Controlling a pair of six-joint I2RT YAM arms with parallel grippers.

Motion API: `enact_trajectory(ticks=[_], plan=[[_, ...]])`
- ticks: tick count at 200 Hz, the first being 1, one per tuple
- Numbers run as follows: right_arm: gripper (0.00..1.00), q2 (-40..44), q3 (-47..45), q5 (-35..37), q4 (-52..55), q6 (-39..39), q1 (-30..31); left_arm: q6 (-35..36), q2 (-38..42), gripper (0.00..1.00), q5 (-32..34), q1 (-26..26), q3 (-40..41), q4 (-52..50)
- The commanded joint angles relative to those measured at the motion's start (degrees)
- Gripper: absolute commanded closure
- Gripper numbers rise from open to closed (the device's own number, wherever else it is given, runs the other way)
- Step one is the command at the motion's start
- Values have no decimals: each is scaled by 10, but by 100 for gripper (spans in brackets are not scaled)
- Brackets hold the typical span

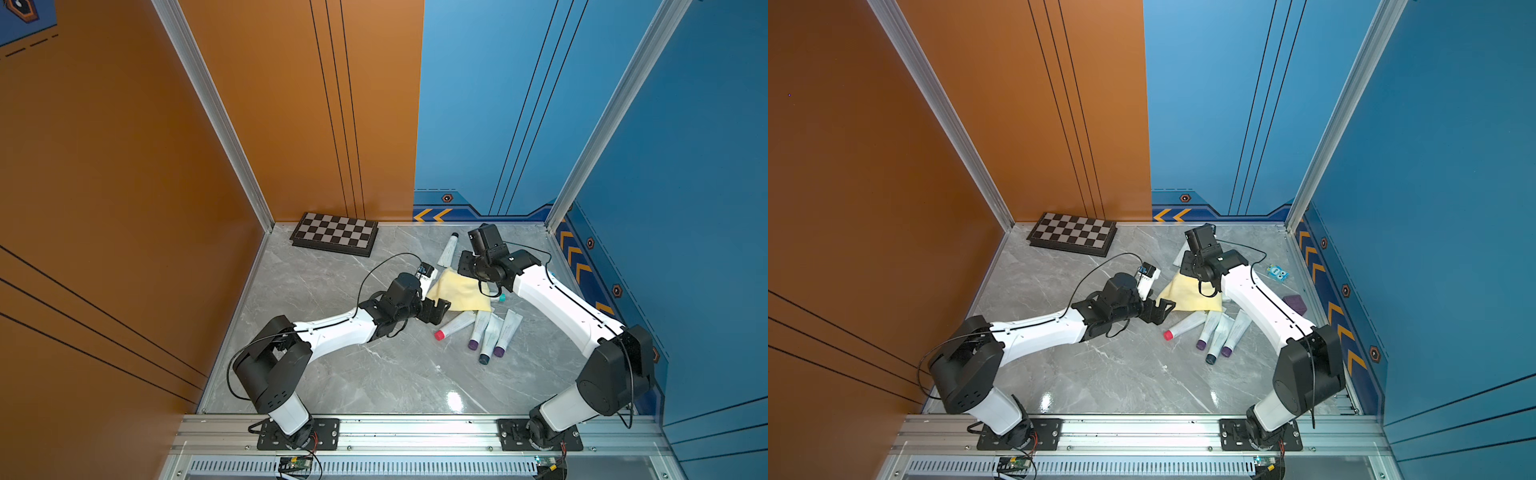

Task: Wipe the surface of the toothpaste tube
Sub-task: Place the cleaning item at the center of the board, then pick up the cleaning item at the center of the board.

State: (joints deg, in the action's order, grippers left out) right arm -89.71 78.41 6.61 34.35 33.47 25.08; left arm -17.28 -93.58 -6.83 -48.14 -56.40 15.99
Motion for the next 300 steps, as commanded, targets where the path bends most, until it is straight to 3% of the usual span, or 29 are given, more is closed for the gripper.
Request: enact_trajectory(ticks=[1,56,122,136,159,171,186,209,223,264,300], plan=[[73,13,-5,-17,3,1,2,20,-28,1,-29,-3,2,50],[72,55,-11,-28,5,6,-6,-13,-173,1,28,49,-107,34],[71,80,-22,-36,7,-3,-31,20,-315,2,44,36,-256,-55],[70,67,-21,-45,3,-3,-40,28,-330,12,50,33,-273,-78],[70,35,-6,-56,-16,-6,-50,36,-344,56,64,32,-284,-107],[69,9,16,-61,-22,-6,-55,29,-342,74,68,36,-273,-110],[69,-35,54,-68,-21,-7,-59,20,-322,88,76,43,-248,-109],[63,-121,120,-58,-21,-6,-64,7,-263,97,91,51,-181,-86],[57,-179,155,-62,-21,5,-75,-4,-209,98,95,57,-120,-53],[29,-345,304,-56,4,18,-86,-14,-13,99,151,73,41,-49],[23,-478,474,-30,85,17,-84,-48,153,96,158,115,167,-50]])
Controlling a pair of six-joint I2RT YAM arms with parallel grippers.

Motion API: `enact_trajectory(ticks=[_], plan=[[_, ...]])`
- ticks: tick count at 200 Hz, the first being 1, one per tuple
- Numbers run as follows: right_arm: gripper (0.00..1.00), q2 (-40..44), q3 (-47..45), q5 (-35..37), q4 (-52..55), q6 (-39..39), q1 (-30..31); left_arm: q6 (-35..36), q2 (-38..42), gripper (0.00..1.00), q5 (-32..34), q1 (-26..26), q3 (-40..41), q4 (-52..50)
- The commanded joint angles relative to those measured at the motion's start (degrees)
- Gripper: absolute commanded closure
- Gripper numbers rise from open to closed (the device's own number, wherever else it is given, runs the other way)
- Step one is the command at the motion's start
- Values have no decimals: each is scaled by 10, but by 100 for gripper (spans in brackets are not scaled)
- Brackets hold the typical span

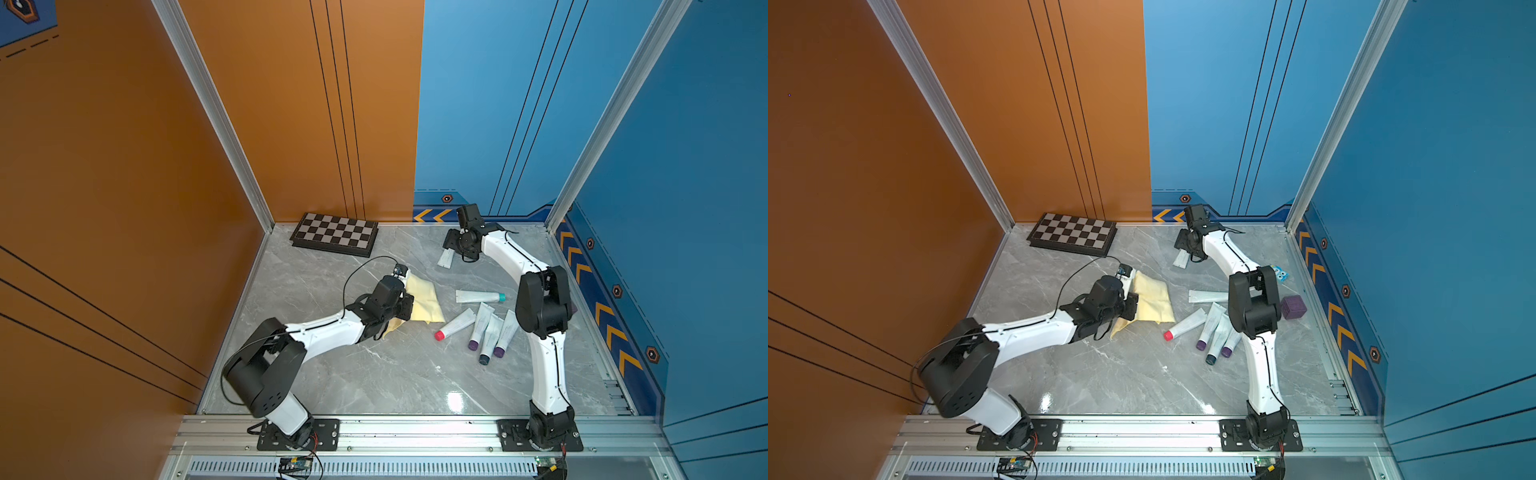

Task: Wipe the surface of the toothpaste tube
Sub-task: Pick up the cleaning item at the center of the board, then move the toothpaste to the center of the board.

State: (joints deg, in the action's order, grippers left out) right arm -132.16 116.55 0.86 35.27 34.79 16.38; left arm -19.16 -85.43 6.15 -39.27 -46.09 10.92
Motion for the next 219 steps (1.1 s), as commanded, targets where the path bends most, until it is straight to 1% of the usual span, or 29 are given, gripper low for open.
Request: enact_trajectory(ticks=[1,20,42,65,90,107,120,142,155,170,185,193,219], plan=[[23,-57,97,29,77,3,3,-29,74,96,29,27,66,0],[23,-117,183,46,122,5,3,-34,134,95,27,42,105,-12],[22,-161,239,61,140,9,2,-35,176,95,28,50,127,-29],[22,-193,274,65,152,14,-2,-34,199,94,27,56,142,-41],[24,-209,282,64,153,16,-1,-35,222,94,25,60,157,-43],[27,-219,286,61,155,16,-2,-33,229,93,22,65,161,-46],[32,-224,286,64,156,14,2,-33,235,93,19,66,164,-46],[44,-230,286,80,157,1,10,-32,243,93,15,69,167,-46],[47,-232,286,92,161,-6,14,-32,247,93,15,69,171,-46],[55,-236,285,103,168,-15,20,-30,252,93,14,70,173,-46],[63,-234,281,99,180,-22,26,-31,257,92,13,71,177,-47],[67,-226,265,100,182,-27,32,-31,261,92,9,71,178,-47],[76,-186,200,79,180,-38,51,-35,289,92,13,71,173,-70]])
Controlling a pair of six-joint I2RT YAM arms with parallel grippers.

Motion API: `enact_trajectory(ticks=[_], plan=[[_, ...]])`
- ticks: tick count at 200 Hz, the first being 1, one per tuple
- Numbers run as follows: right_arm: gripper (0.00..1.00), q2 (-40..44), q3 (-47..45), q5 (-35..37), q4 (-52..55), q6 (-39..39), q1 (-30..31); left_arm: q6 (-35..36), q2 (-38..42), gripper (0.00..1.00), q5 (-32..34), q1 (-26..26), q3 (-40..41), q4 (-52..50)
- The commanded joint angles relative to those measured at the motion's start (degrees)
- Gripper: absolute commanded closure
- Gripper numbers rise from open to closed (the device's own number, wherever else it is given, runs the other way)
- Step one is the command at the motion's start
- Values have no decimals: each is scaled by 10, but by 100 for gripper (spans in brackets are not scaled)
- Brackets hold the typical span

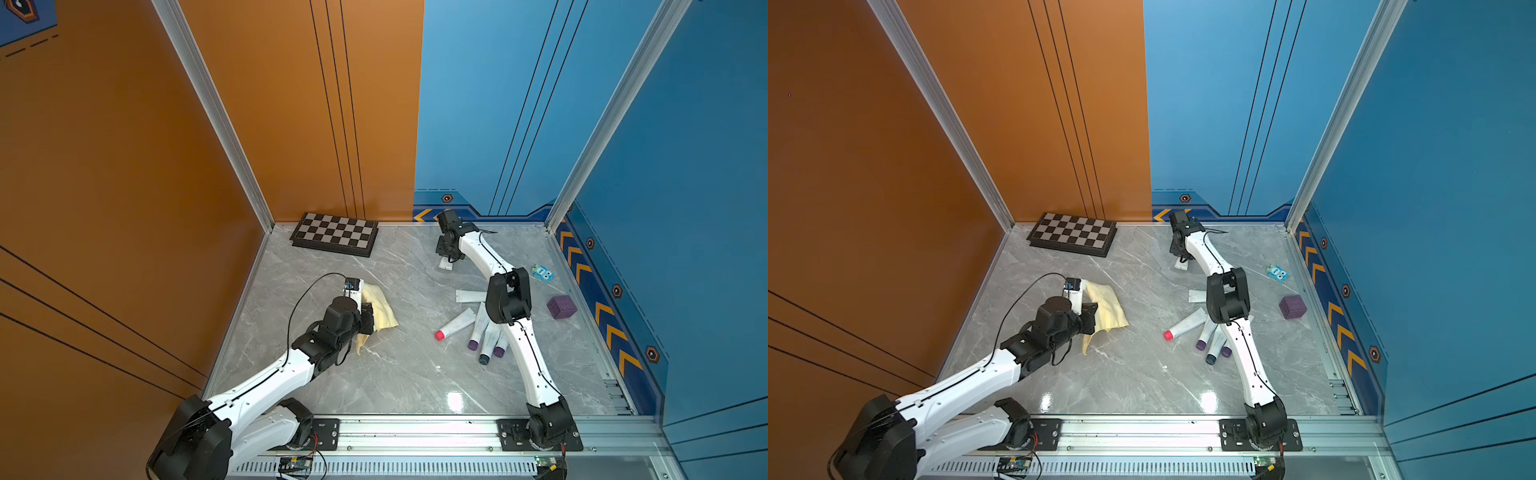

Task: Wipe the surface of the toothpaste tube
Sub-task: Move the toothpaste to the center of the board.

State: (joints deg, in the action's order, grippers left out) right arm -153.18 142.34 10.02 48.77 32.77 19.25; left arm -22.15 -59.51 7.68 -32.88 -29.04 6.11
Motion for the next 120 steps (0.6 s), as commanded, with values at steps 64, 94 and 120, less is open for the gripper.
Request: enact_trajectory(ticks=[64,94,120], plan=[[80,201,-338,-83,-49,-16,97,-18,130,92,15,5,12,-116],[79,298,-505,-144,-124,-37,133,-19,178,92,39,7,10,-163],[78,386,-630,-216,-195,-88,155,-25,198,92,41,6,4,-195]])
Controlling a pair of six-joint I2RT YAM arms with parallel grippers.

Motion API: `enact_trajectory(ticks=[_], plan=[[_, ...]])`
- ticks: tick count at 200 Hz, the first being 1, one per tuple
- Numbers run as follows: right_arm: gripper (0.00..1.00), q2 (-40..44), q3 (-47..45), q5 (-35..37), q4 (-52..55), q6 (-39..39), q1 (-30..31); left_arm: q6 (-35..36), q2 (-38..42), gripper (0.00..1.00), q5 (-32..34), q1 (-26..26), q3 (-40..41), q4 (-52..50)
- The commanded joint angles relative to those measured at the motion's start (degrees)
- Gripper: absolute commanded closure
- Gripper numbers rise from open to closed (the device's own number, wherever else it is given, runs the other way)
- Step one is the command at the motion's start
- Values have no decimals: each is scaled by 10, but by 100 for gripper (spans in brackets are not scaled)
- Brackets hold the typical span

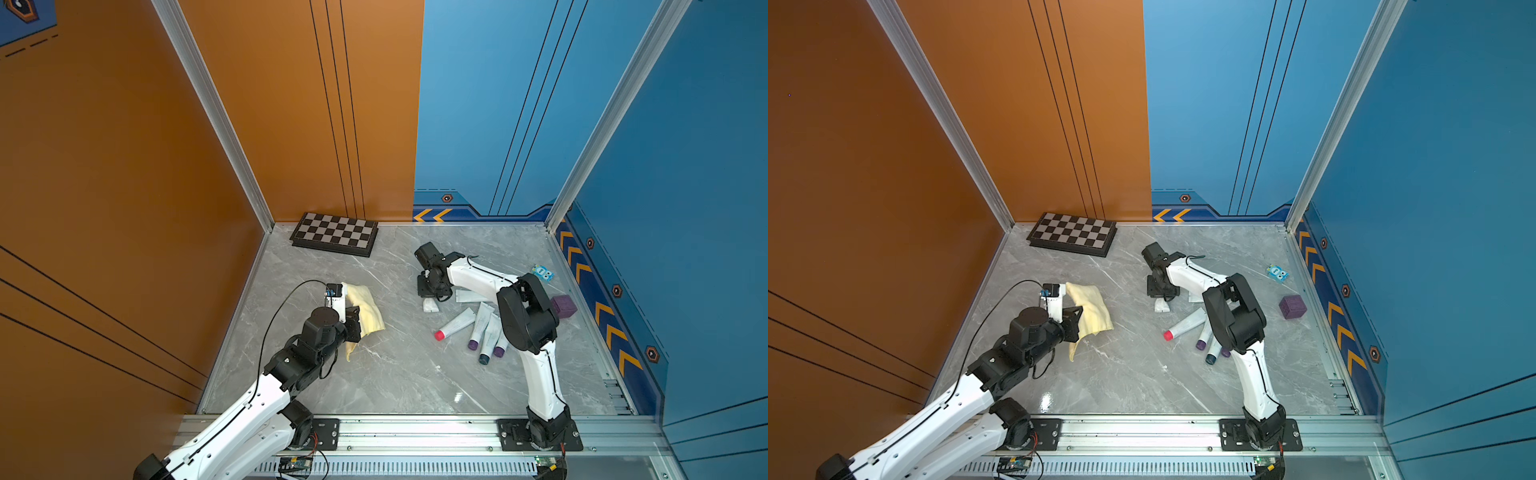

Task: Wipe the surface of the toothpaste tube
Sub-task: Move the toothpaste to the center of the board.

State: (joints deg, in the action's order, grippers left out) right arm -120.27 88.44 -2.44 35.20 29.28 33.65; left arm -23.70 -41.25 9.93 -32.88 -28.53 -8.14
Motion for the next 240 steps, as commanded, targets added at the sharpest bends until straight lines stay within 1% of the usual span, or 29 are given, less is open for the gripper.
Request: enact_trajectory(ticks=[1,24,47,53,68,73,84,93,115,131,134,137,142,146,154,168,175,184,201,211,214,224,240], plan=[[78,59,-95,-93,-61,-56,12,-10,15,92,18,6,-1,-53],[76,86,-140,-129,-74,-117,38,-15,12,91,13,6,-4,-57],[76,93,-152,-160,-73,-166,62,-13,-2,91,-1,6,-13,-63],[76,97,-154,-162,-74,-179,84,-13,-1,91,0,5,-15,-66],[74,106,-158,-173,-79,-208,101,-13,7,90,0,5,-19,-72],[71,106,-155,-173,-79,-213,104,-12,10,90,0,5,-22,-74],[57,107,-150,-172,-75,-219,104,-13,11,89,-5,5,-26,-79],[50,111,-148,-170,-71,-221,101,-12,8,89,-10,5,-32,-83],[40,143,-166,-157,-81,-203,89,-9,0,89,-20,4,-41,-92],[35,191,-197,-138,-108,-168,70,-9,-4,89,-27,4,-50,-97],[34,204,-204,-140,-115,-161,70,-9,-5,89,-28,4,-52,-98],[33,218,-213,-145,-121,-154,52,-9,-7,89,-30,3,-53,-98],[32,238,-229,-152,-136,-141,44,-10,-11,89,-34,3,-56,-98],[29,258,-240,-156,-146,-131,40,-10,-16,89,-37,2,-59,-98],[22,295,-264,-162,-167,-115,40,-10,-25,89,-44,-1,-65,-97],[16,346,-290,-182,-192,-92,54,-10,-36,89,-56,-10,-73,-92],[15,364,-304,-202,-211,-79,59,-6,-38,89,-62,-17,-74,-83],[14,380,-318,-229,-233,-59,60,0,-36,88,-85,-24,-69,-54],[13,403,-342,-277,-291,-16,49,3,-32,88,-125,-32,-68,-31],[13,413,-353,-311,-329,10,44,4,-37,88,-152,-37,-72,-1],[11,415,-355,-317,-335,15,43,5,-39,88,-161,-38,-73,5],[11,424,-358,-328,-343,18,49,1,-45,88,-184,-41,-73,28],[10,440,-359,-320,-321,0,62,-11,-56,88,-203,-41,-78,54]])
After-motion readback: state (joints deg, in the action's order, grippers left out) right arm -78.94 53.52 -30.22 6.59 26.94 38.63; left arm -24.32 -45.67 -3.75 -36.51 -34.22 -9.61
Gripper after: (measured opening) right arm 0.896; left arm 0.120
